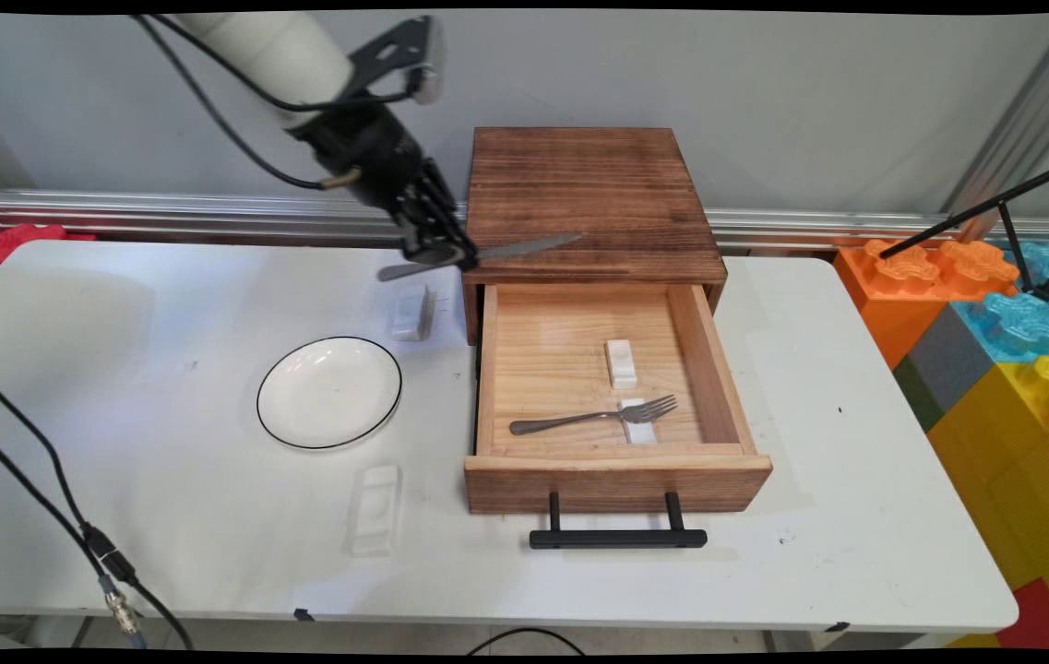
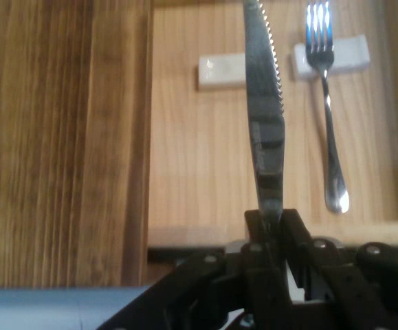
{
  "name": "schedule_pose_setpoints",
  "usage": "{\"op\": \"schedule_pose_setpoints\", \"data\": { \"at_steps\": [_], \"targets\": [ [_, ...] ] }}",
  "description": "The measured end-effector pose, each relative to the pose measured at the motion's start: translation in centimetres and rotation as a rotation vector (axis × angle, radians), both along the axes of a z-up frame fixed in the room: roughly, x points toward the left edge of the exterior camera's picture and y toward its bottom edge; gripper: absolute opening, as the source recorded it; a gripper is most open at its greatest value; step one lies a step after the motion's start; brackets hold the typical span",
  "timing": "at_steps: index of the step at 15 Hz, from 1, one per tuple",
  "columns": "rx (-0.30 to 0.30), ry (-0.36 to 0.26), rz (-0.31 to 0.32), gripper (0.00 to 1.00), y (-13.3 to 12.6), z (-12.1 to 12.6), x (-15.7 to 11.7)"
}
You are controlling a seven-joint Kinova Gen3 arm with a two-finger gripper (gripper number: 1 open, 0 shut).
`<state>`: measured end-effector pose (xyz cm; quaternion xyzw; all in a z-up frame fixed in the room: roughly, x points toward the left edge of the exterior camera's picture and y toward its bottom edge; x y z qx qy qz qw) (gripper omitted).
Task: Place the picked object into the drawer
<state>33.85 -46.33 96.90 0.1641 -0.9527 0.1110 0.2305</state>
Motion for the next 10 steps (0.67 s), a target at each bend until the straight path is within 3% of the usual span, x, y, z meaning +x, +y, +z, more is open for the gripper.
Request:
{"op": "schedule_pose_setpoints", "data": {
  "at_steps": [4, 10],
  "targets": [
    [-0.007, 0.007, 0.0, 0.0, -0.8, -0.9, -3.8],
    [-0.021, 0.014, -0.013, 0.0, -2.0, -2.5, -7.2]
  ]
}}
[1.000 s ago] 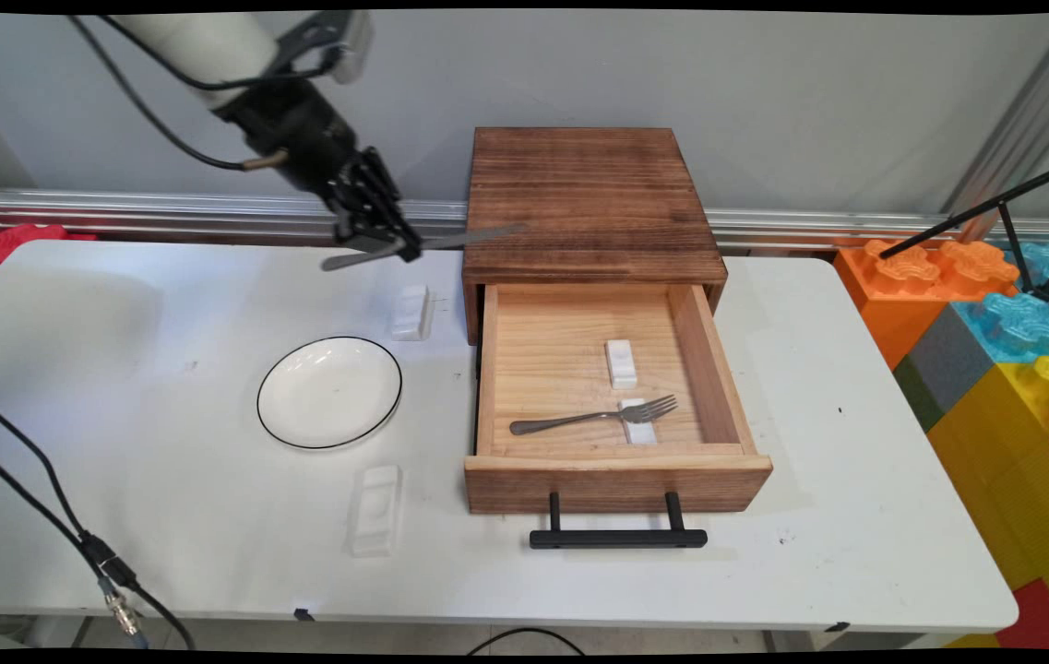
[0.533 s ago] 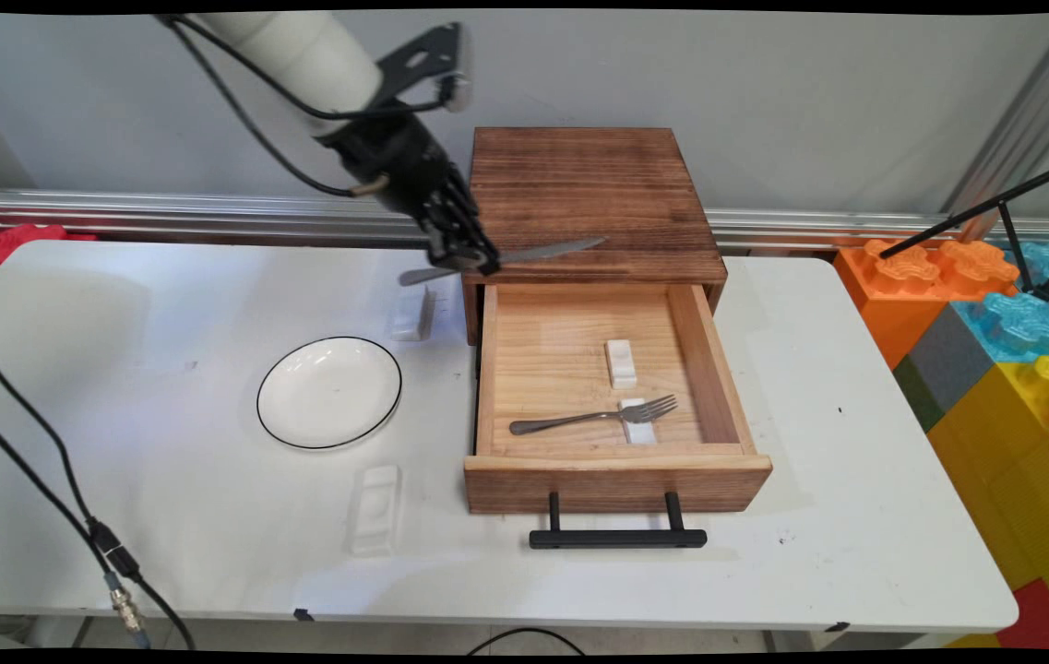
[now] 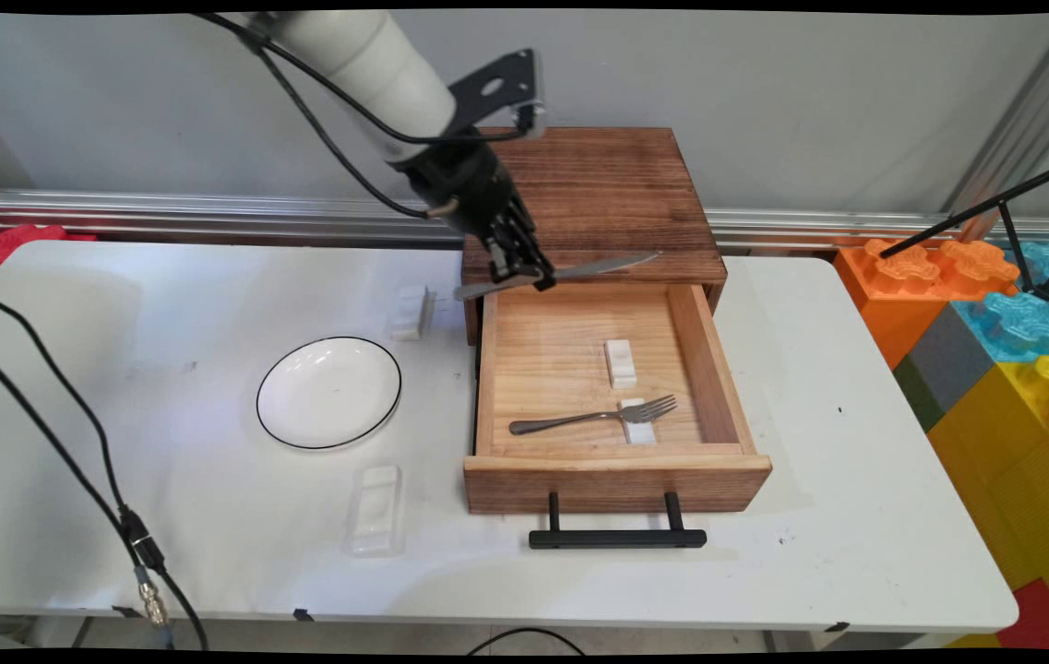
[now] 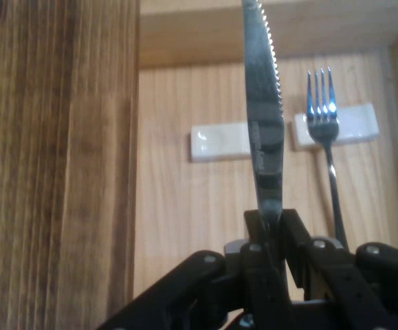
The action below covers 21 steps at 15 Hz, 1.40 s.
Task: Place the picked object into the drawer
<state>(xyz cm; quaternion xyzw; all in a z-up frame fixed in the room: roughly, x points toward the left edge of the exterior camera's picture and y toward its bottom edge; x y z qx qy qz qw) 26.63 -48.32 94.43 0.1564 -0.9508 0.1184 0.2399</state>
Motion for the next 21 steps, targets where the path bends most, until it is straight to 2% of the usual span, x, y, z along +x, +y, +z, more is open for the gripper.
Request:
{"op": "schedule_pose_setpoints", "data": {
  "at_steps": [11, 21],
  "targets": [
    [-0.014, 0.032, -0.003, 0.0, -2.2, -4.7, -3.0],
    [-0.021, 0.03, -0.013, 0.0, -3.8, -10.0, -3.8]
  ]
}}
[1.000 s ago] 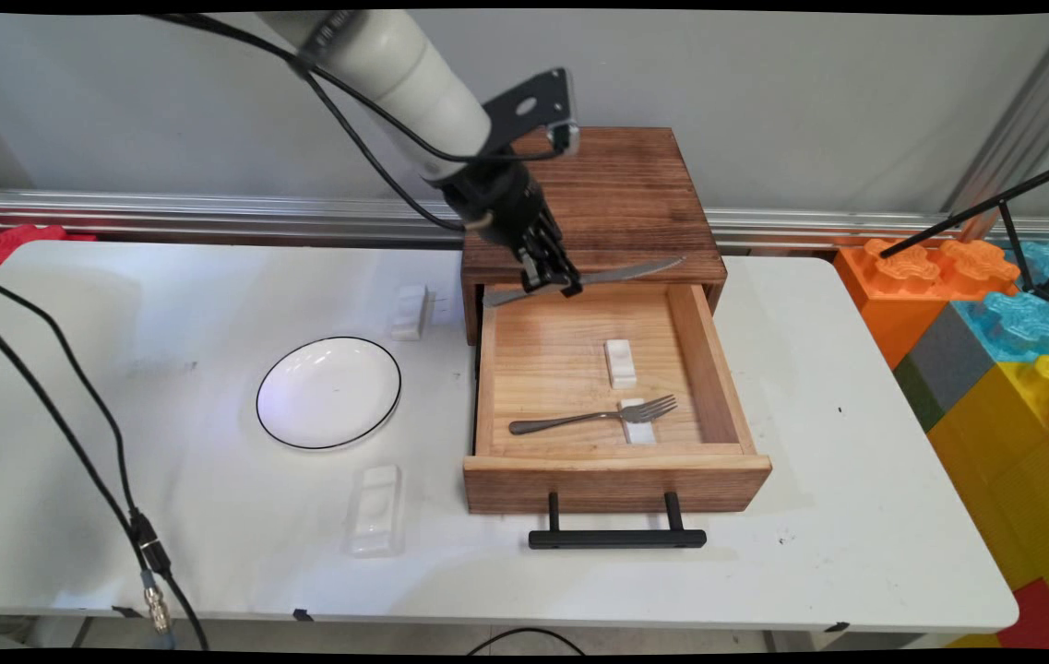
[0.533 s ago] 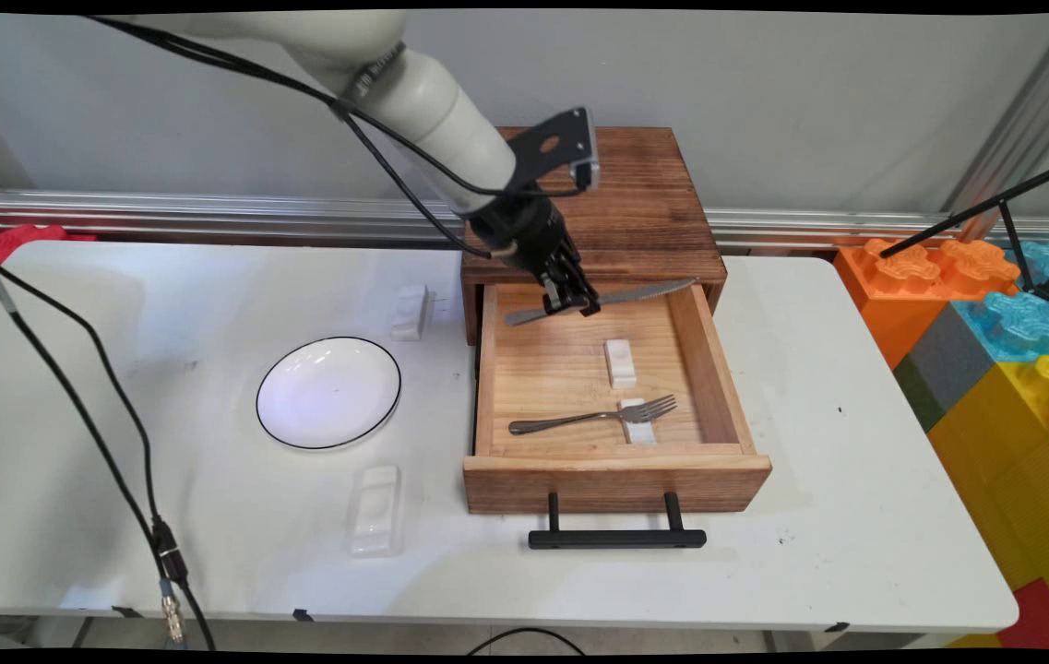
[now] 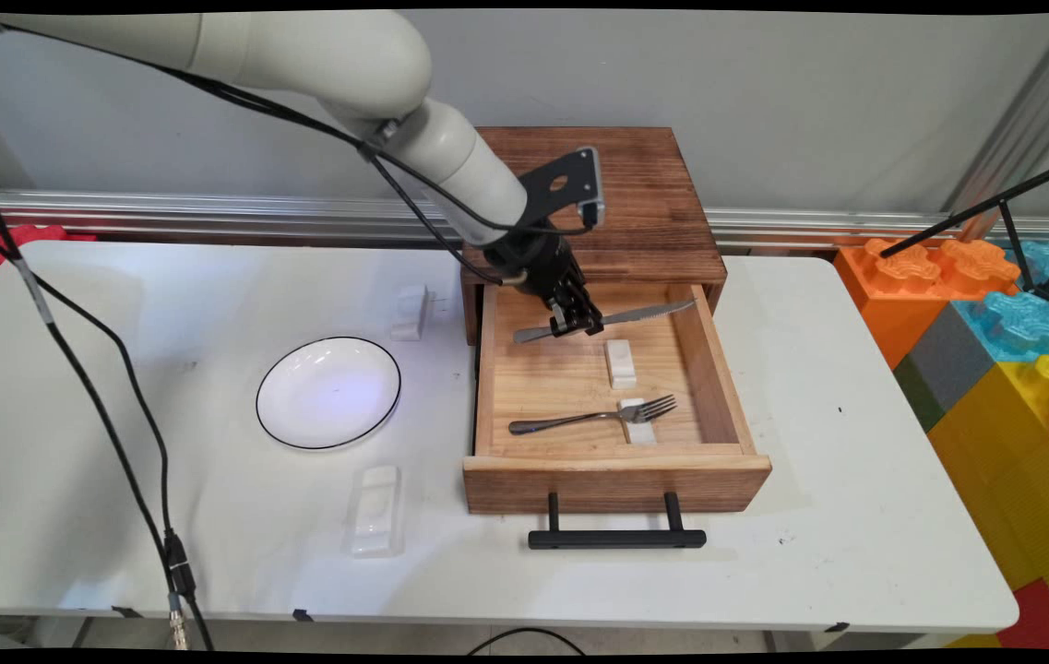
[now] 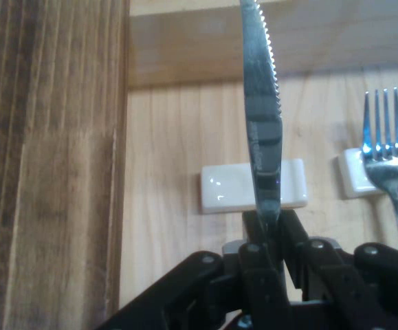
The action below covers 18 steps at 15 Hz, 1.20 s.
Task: Place the picked object into the drawer
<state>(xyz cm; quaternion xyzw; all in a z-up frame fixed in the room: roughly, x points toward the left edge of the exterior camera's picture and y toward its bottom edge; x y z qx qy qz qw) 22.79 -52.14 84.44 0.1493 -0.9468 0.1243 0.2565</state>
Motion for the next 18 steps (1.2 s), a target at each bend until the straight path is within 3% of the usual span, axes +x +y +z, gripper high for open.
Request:
{"op": "schedule_pose_setpoints", "data": {
  "at_steps": [7, 18],
  "targets": [
    [-0.002, 0.002, -0.005, 0.0, -0.5, -3.0, -0.2],
    [-0.003, 0.002, -0.014, 0.0, -0.7, -5.4, -0.3]
  ]
}}
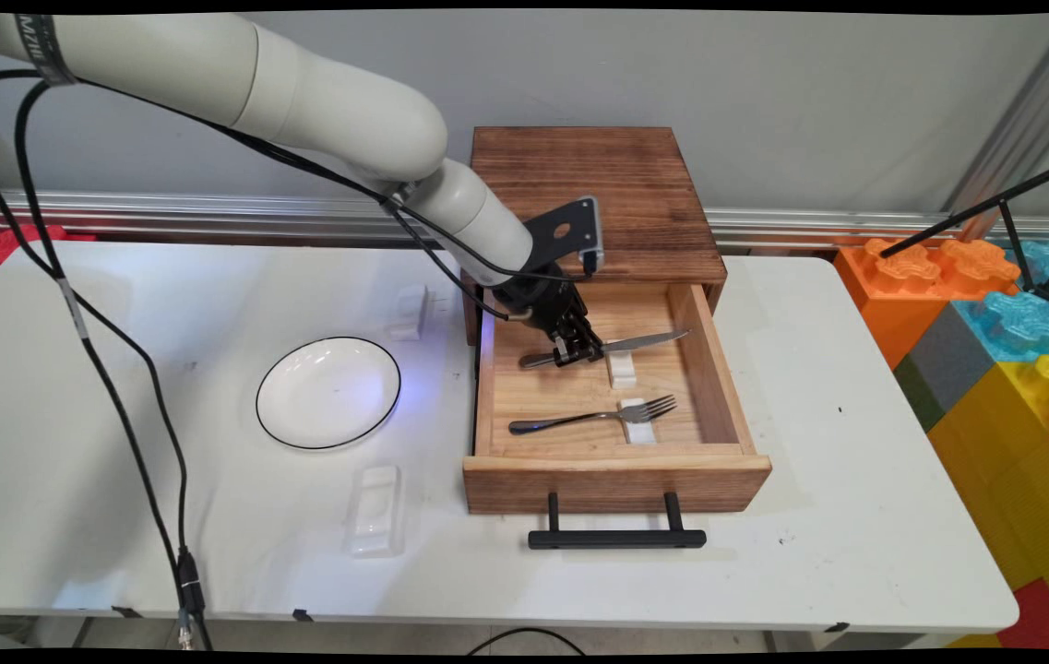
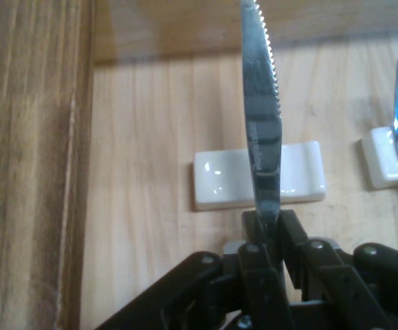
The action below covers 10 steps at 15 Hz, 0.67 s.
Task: Place the picked object into the drawer
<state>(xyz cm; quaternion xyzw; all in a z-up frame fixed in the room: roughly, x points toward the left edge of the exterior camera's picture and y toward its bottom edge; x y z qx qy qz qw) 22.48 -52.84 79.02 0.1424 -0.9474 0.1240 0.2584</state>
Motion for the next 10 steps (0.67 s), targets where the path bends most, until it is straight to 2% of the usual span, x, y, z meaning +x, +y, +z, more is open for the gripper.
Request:
{"op": "schedule_pose_setpoints", "data": {
  "at_steps": [2, 3, 10],
  "targets": [
    [-0.001, -0.002, -0.003, 0.0, -0.02, -0.28, -0.05],
    [-0.001, -0.003, -0.005, 1.0, -0.02, -0.38, -0.06],
    [-0.004, -0.002, -0.016, 1.0, 0.11, -0.37, -0.27]
  ]
}}
